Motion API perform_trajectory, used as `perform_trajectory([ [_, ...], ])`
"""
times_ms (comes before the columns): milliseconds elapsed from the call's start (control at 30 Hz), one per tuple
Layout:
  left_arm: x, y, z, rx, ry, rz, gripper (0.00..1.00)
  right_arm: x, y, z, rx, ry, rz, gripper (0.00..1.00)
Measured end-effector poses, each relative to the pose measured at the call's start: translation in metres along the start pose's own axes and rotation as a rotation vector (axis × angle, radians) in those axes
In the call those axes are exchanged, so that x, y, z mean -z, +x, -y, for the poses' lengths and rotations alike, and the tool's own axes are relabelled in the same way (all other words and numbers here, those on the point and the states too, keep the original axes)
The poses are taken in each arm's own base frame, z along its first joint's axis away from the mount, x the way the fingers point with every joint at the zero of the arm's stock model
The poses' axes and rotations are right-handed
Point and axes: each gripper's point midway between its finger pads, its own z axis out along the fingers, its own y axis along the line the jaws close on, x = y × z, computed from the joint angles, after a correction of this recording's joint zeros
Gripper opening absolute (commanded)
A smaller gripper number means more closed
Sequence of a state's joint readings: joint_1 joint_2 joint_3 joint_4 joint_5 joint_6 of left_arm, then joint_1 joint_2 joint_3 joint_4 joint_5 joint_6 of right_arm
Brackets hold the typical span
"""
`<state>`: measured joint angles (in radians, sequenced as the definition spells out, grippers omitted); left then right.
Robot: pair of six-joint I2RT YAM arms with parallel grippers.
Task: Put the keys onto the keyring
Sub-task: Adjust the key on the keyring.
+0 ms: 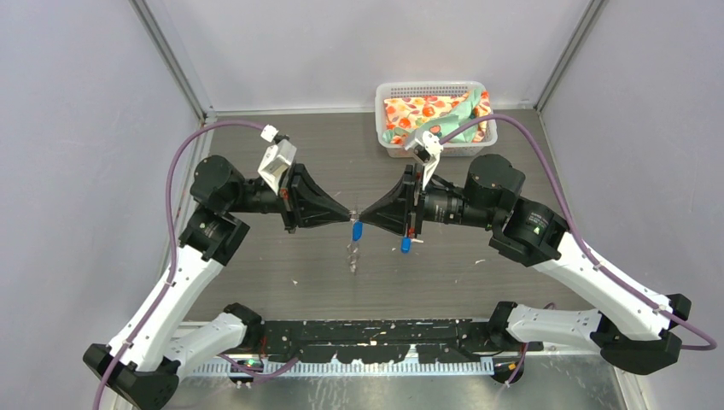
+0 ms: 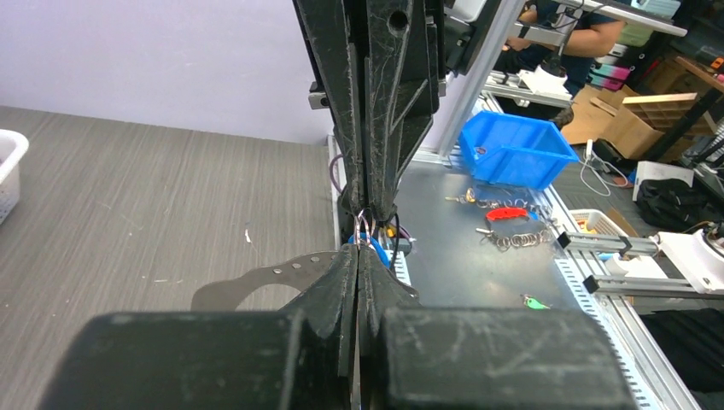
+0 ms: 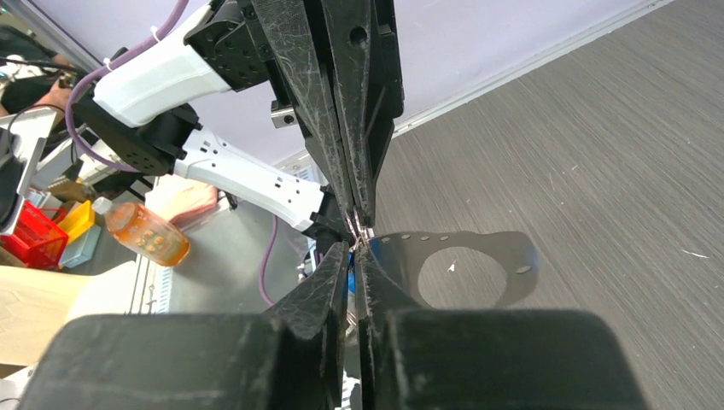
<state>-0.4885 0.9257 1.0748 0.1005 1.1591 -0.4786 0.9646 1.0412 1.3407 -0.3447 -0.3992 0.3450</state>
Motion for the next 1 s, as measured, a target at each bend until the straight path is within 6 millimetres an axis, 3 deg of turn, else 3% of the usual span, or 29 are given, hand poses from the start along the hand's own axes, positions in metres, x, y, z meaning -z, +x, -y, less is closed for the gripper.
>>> perform_trajectory([
  [333,0.000,-0.002,-0.002,-0.007,-0.017,0.008,0.00,0.000,0.000,0.002,-0.004,0.010,-0.001,0.03],
  [567,0.001,-0.003,-0.001,-0.014,-0.022,0.013,0.00,0.001,0.005,0.005,-0.014,0.024,-0.016,0.18],
  [767,0.001,-0.004,-0.001,-0.016,-0.029,0.018,0.00,-0.001,0.015,0.010,-0.030,0.037,-0.039,0.04],
  [1000,0.001,-0.004,-0.001,-0.017,-0.029,0.018,0.00,-0.002,0.019,0.011,-0.043,0.039,-0.043,0.01],
])
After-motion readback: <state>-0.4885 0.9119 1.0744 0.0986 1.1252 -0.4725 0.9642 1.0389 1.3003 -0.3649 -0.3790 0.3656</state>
